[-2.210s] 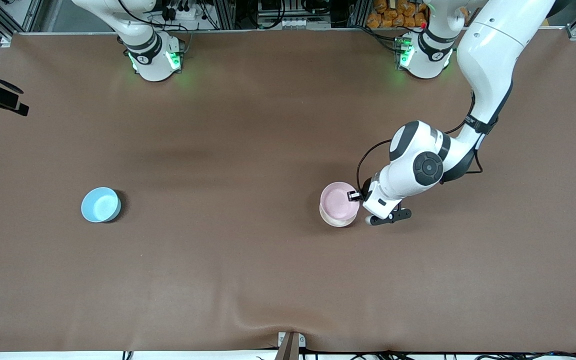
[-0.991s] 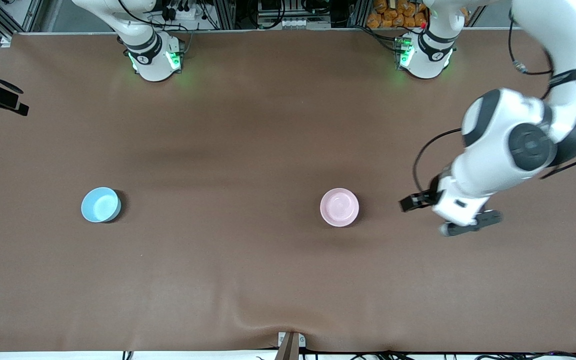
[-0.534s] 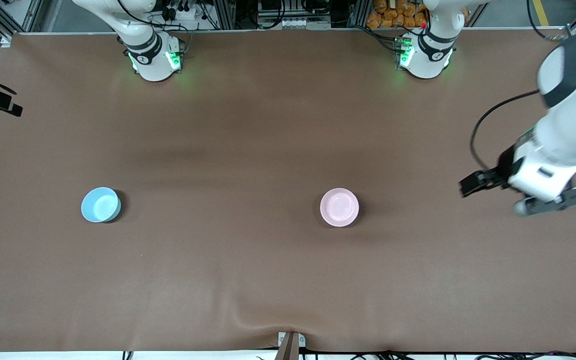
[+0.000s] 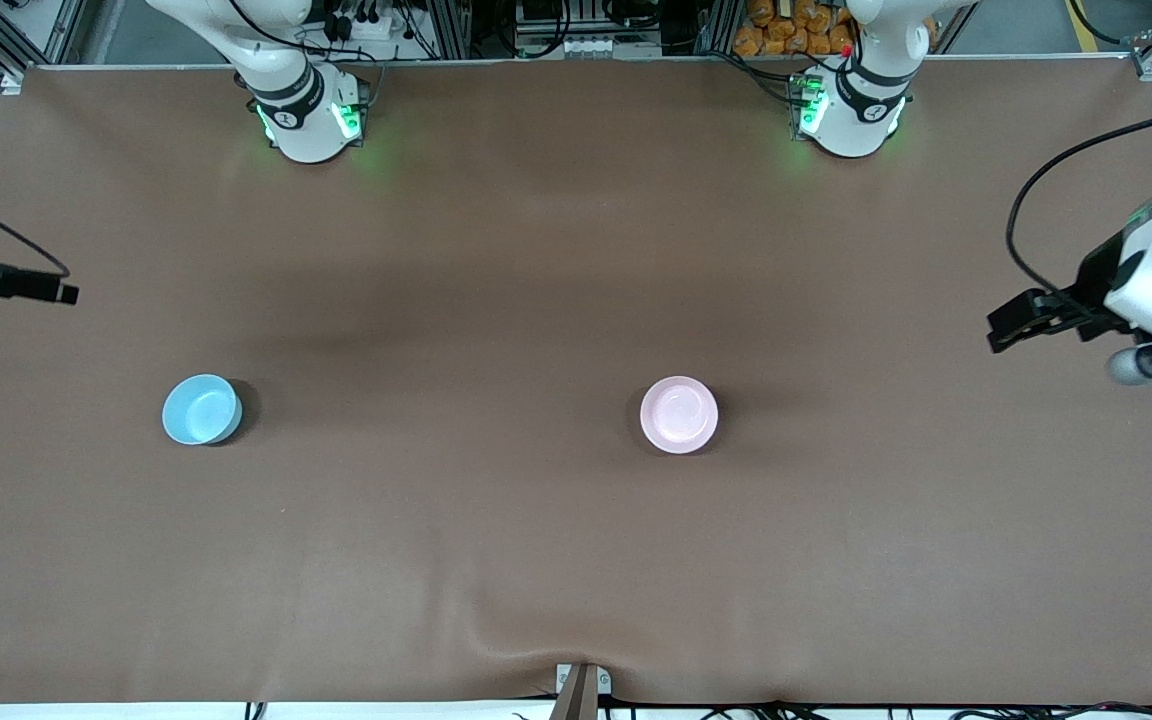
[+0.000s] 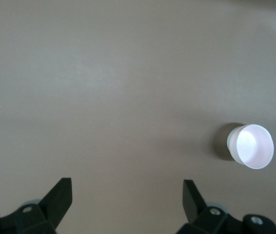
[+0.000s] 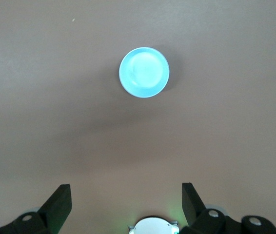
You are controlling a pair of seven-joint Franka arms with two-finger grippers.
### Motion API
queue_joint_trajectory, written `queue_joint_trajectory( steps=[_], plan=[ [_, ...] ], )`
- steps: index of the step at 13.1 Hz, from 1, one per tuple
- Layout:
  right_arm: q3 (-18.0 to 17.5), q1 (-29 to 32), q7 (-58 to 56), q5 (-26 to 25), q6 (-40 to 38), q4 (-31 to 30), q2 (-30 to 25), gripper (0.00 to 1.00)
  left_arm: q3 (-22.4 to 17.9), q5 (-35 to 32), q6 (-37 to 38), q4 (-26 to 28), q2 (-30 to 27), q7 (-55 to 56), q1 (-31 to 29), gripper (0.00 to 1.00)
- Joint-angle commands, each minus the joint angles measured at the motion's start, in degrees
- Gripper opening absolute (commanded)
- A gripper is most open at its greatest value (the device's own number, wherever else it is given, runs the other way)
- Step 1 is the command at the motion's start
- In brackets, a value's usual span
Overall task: Stack pink and blue bowls on white bowl
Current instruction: 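Reach the right gripper down to the light blue bowl rim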
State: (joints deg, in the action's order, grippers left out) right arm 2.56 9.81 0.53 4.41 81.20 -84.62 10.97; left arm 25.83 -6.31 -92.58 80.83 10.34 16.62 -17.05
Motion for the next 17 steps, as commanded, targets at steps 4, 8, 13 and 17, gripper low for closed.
queue_joint_trajectory(
  steps=[4,8,13,17],
  plan=[
    [-0.71,0.74,-0.88,-4.93,1.42,0.25,8.52,1.00,0.71,0.94,4.78,1.35,-4.17,-2.29,-2.99,1.00],
    [-0.71,1.00,-0.97,-5.55,13.77,-9.13,11.18,1.00,0.19,3.40,4.87,2.32,-6.02,-1.77,-1.68,1.00],
    [-0.80,1.61,-4.12,-5.55,27.69,-12.67,16.53,1.00,-19.39,7.62,4.96,8.45,-11.82,-1.85,16.76,1.00],
    [-0.72,2.14,-7.56,-5.46,36.99,-19.95,16.54,1.00,-21.97,7.10,5.13,9.97,-13.24,-1.41,19.95,1.00]
  ],
)
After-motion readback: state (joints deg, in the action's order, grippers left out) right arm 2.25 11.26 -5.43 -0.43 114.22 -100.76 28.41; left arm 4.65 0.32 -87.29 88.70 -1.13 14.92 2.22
